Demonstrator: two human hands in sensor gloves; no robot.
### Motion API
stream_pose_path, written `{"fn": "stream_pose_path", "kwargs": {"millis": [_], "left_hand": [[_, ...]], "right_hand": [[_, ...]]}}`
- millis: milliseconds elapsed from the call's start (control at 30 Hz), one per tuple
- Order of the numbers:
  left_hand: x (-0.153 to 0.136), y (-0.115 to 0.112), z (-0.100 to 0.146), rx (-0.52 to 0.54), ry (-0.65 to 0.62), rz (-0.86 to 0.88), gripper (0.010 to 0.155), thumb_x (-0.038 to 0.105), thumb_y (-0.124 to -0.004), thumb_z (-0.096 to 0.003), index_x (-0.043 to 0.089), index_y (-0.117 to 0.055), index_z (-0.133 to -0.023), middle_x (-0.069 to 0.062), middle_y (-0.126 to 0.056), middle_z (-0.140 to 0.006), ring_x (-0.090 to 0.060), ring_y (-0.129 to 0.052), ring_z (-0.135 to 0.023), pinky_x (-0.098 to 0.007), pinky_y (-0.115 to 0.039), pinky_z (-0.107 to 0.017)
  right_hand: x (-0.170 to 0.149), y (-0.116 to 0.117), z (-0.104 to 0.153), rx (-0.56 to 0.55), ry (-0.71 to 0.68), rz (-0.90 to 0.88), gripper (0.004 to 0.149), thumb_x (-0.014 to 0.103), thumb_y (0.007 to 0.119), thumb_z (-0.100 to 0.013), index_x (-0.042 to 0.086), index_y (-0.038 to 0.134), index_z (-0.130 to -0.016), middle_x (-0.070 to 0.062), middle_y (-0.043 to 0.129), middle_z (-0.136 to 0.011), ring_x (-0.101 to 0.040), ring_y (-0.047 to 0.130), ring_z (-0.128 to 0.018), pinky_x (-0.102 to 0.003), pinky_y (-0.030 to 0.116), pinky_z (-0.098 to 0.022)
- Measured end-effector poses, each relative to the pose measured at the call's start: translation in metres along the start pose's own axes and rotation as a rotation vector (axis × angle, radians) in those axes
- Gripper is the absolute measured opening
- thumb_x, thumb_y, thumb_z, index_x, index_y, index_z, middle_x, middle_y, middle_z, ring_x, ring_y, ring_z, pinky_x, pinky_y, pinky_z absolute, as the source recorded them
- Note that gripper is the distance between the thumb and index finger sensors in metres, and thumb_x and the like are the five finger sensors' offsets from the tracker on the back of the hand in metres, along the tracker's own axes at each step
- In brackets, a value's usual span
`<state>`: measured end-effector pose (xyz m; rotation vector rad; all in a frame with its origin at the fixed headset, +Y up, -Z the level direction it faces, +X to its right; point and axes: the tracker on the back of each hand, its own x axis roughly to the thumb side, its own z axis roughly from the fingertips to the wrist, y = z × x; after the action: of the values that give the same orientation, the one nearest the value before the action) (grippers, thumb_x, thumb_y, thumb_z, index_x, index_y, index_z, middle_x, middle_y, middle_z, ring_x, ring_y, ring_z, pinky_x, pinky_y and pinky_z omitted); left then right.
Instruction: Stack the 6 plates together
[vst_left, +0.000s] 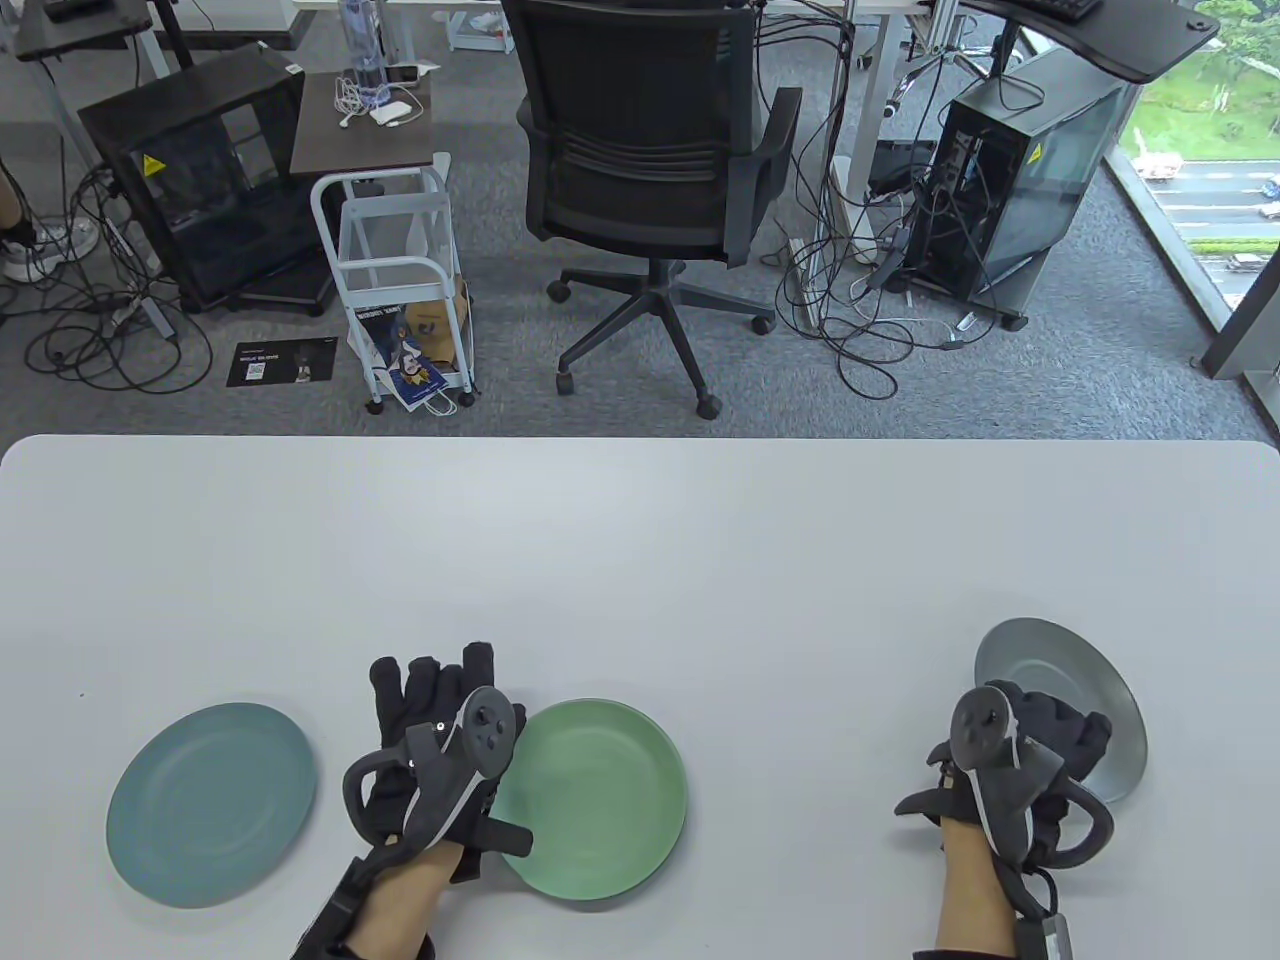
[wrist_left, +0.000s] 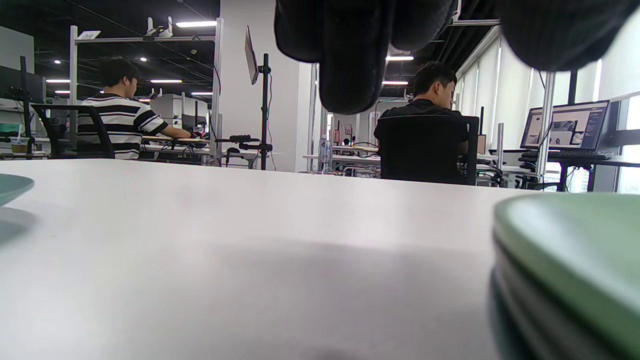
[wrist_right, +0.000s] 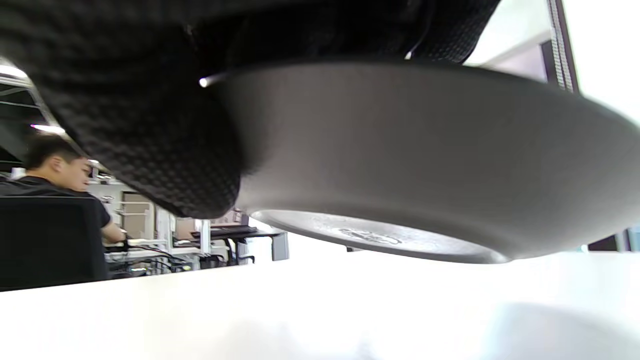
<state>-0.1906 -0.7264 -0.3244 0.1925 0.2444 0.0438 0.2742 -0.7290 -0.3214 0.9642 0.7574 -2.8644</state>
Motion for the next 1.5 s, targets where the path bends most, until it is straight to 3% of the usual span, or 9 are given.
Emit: {"fn": "stream_pose_path", "kwargs": {"millis": [600, 1500], "left_hand": [[-0.007, -0.003, -0.004, -0.039, 0.031, 0.05, 0.075, 0.065, -0.074, -0.0326, 0.041, -0.056, -0.102, 0.012, -0.084, -0.098, -0.012, -0.064, -0.107, -0.044, -0.022, -0.09], [-0.019, 0.0, -0.01, -0.055, 0.07, 0.159, 0.076, 0.065, -0.074, -0.0329, 0.037, -0.055, -0.102, 0.014, -0.092, -0.086, -0.01, -0.063, -0.108, -0.043, -0.022, -0.089]], "right_hand": [[0.071, -0.021, 0.039, -0.139, -0.393, -0.132, 0.038, 0.045, 0.102, -0.037, 0.03, 0.089, -0.069, 0.01, 0.092, -0.054, -0.013, 0.087, -0.077, -0.053, 0.052, -0.076], [0.127, -0.04, 0.091, -0.171, -0.732, -0.235, 0.038, 0.045, 0.101, -0.038, 0.031, 0.087, -0.07, 0.011, 0.091, -0.057, -0.013, 0.085, -0.08, -0.053, 0.053, -0.077]]}}
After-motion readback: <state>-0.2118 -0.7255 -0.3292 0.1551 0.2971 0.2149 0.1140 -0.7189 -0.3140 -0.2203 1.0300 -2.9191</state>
